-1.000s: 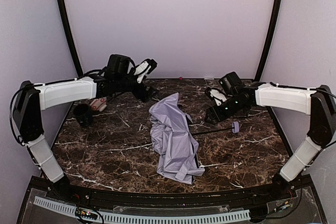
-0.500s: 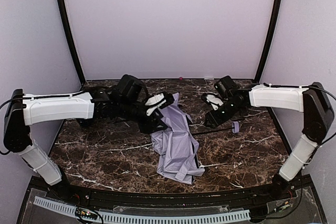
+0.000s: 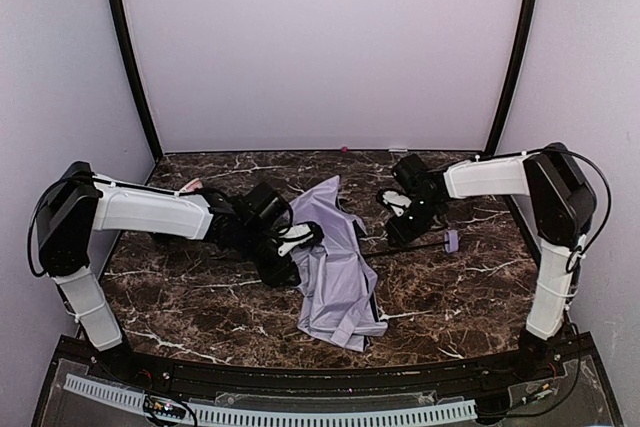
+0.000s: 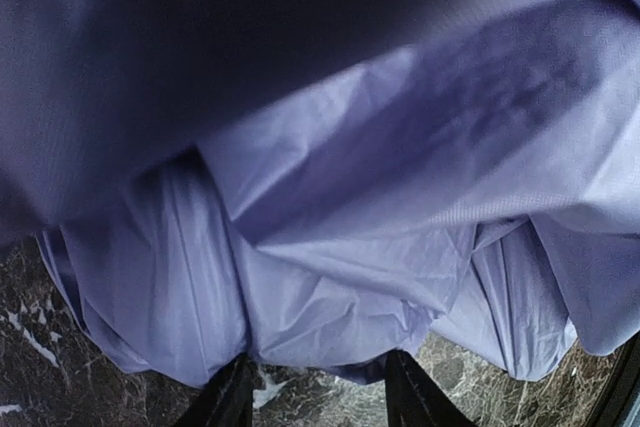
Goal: Put away the umbrella
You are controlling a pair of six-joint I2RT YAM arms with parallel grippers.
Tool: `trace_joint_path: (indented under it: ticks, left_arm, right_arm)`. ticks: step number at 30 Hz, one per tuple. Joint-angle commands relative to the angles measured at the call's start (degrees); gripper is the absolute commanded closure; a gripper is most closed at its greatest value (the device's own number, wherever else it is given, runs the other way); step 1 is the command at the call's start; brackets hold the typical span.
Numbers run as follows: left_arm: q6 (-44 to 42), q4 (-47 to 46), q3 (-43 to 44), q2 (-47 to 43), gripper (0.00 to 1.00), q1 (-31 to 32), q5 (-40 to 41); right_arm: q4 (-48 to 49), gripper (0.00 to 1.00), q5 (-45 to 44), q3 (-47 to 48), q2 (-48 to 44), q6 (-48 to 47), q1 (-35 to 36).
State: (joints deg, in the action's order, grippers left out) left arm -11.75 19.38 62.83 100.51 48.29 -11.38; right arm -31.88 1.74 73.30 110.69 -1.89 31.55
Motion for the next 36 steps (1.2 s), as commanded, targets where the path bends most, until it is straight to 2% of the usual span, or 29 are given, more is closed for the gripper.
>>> trace_joint_path:
  ticks: [1, 7, 9, 11, 13, 16, 24, 26, 28, 33, 35, 36]
  left_arm:
    - [1.1, -3.7, -1.9, -3.7, 0.53, 0.1, 3.5]
    - [-4.3, -14.0, -11.2, -18.4, 0.53, 3.8, 6.9]
    - [-8.3, -15.0, -13.0, -21.7, 0.5, 6.9, 6.2]
    - [-10.1, -14.1, -13.1, -23.0, 0.46, 9.1, 4.4]
    - [-10.9, -13.7, -13.0, -23.0, 0.44, 10.4, 2.2]
    - [-14.4, -13.6, -13.3, -21.8, 0.39, 12.9, 1.4]
    - [-24.4, -15.1, -11.9, -14.4, 0.24, 18.5, 1.3]
    - [-26.6, -14.6, -11.3, -12.5, 0.2, 19.1, 1.2]
    - [-27.9, -14.0, -10.8, -11.2, 0.18, 19.4, 0.5]
    - [-29.8, -15.3, -11.2, -7.7, 0.16, 19.6, -0.9]
    - [-30.2, -14.8, -10.7, -6.1, 0.16, 19.6, 1.6]
    - [-30.4, -14.6, -10.6, -5.3, 0.16, 19.6, 3.0]
  right_arm:
    - [-0.1, 0.53, -0.2, -2.9, -5.9, 0.6, -0.1]
    - [-0.8, 0.45, -3.0, -8.6, -16.7, 4.5, 4.0]
    - [-2.0, 0.41, -4.3, -10.1, -19.8, 6.7, 7.1]
    - [-1.7, 0.36, -1.3, -11.9, -22.9, 8.9, 10.2]
    - [0.1, 0.3, 5.2, -14.5, -24.9, 11.1, 12.4]
    - [4.7, 0.25, 9.7, -18.9, -27.0, 16.3, 14.4]
    - [17.9, 0.29, 19.0, -25.7, -24.5, 24.2, 15.8]
    - [19.3, 0.33, 19.6, -25.7, -23.8, 24.7, 15.9]
    - [19.4, 0.42, 19.4, -25.8, -23.1, 24.7, 15.9]
    - [16.9, 0.87, 18.4, -24.6, -20.9, 23.2, 15.9]
    - [13.5, 0.99, 16.9, -23.0, -21.1, 21.3, 15.9]
    - [11.8, 1.0, 15.9, -22.0, -21.7, 19.9, 15.8]
